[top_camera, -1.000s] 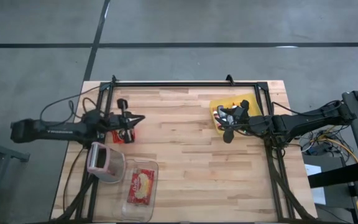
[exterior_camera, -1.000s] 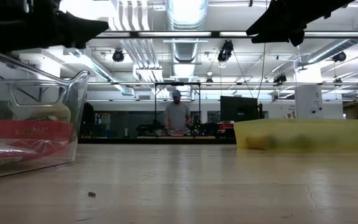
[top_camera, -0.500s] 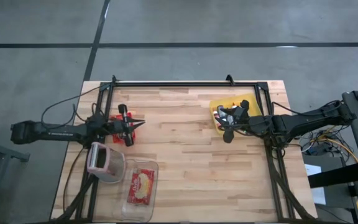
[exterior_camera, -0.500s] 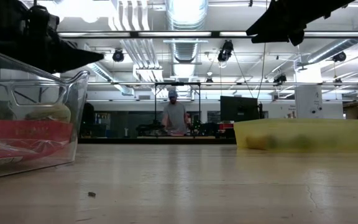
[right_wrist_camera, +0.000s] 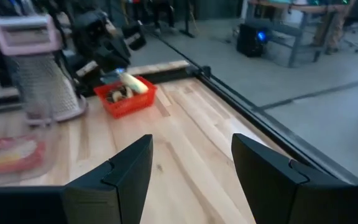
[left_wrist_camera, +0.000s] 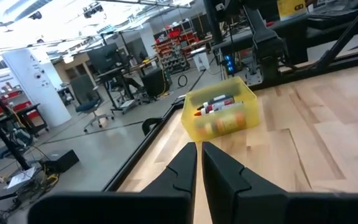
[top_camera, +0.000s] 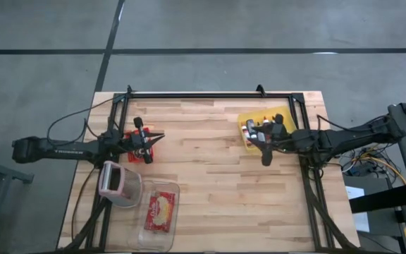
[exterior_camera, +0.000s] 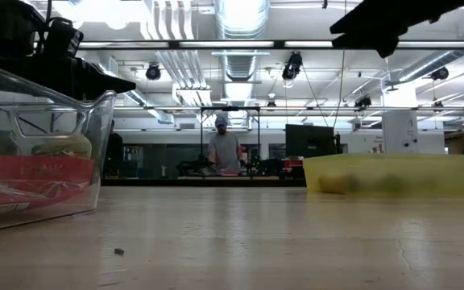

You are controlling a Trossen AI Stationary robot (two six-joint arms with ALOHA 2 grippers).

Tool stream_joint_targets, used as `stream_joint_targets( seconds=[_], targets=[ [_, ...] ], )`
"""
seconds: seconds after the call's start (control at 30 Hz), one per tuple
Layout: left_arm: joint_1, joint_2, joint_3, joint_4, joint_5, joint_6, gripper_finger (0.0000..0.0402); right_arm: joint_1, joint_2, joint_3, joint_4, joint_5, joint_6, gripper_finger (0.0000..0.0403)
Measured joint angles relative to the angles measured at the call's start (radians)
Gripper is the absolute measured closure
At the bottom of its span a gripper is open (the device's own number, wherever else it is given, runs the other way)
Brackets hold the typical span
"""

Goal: Pick & Place Food Item
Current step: Return to Home Position

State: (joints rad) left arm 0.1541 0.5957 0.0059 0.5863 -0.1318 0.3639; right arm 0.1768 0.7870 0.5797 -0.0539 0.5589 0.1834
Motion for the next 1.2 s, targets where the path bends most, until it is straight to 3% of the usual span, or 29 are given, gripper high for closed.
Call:
stream_joint_targets(
  seconds=[0.27,0.37,0.87,1.03,1.2],
  targets=[
    [0.000,0.003,0.000,0.003,0.001,-0.023,0.0374,0.000,-0.202,-0.297,0.381,-0.127,-0.137,0.0186],
    [0.000,0.003,0.000,0.003,0.002,-0.024,0.0374,-0.001,-0.294,-0.387,0.425,-0.138,-0.127,0.0186],
    [0.000,0.003,0.000,-0.042,0.004,-0.016,0.0374,0.000,-0.708,-0.570,0.359,-0.153,-0.132,0.0186],
    [0.000,0.003,0.000,-0.046,0.004,-0.017,0.0374,0.000,-0.781,-0.571,0.255,-0.152,-0.110,0.0186],
    [0.000,0.003,0.000,-0.068,0.004,-0.016,0.0374,0.000,-0.775,-0.571,0.205,-0.151,-0.111,0.0186]
  ],
)
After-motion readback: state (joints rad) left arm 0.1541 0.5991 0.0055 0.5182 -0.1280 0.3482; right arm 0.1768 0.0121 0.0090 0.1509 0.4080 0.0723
